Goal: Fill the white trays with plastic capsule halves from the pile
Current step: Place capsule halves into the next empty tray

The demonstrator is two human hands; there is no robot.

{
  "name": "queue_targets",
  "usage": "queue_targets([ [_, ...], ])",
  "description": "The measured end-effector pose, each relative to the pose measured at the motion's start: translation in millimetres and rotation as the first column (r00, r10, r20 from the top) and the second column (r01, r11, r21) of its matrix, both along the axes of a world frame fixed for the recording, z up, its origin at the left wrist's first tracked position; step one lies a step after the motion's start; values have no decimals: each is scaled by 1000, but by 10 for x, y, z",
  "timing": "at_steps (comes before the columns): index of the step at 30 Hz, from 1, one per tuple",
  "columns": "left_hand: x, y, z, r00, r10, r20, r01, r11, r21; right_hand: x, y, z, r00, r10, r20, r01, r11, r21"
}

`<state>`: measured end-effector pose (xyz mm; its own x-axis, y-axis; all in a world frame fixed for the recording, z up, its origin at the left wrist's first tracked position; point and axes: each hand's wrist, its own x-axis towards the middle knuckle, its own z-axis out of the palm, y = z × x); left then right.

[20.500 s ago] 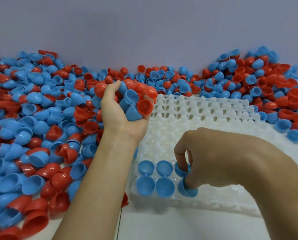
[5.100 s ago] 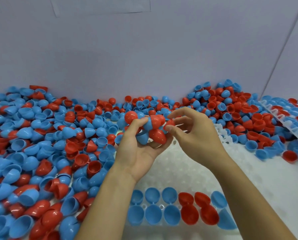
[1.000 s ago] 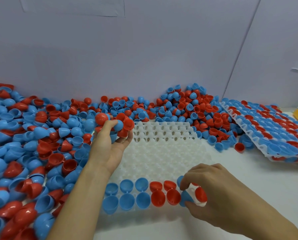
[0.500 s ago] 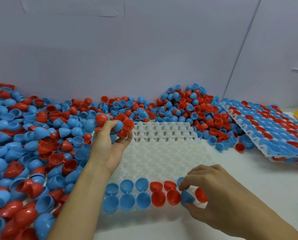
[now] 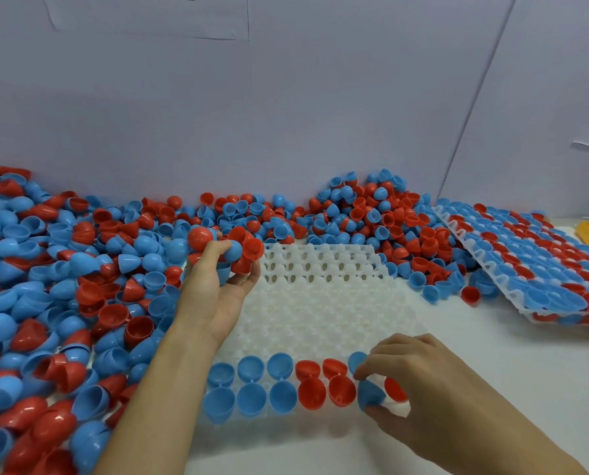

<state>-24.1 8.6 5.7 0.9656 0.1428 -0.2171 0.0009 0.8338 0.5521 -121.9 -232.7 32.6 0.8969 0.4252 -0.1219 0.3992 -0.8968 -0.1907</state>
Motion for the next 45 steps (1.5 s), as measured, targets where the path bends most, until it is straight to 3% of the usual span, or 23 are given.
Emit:
queue_targets([
  [8, 1, 6, -5, 1000, 0, 4, 0, 1000, 4, -5, -79, 112, 999, -17, 46, 16, 1000, 22],
  [20, -7, 7, -2, 1000, 10, -3, -10, 1000, 7, 240, 116, 90, 998, -40, -54, 32, 990, -139],
  [34, 10, 19, -15, 1000, 18, 4, -19, 1000, 10, 176, 260, 167, 998, -55, 39, 64, 961, -270],
  [45, -2, 24, -12, 1000, 11, 17, -11, 1000, -4, 219, 248, 170, 992, -111, -55, 93, 959, -266],
])
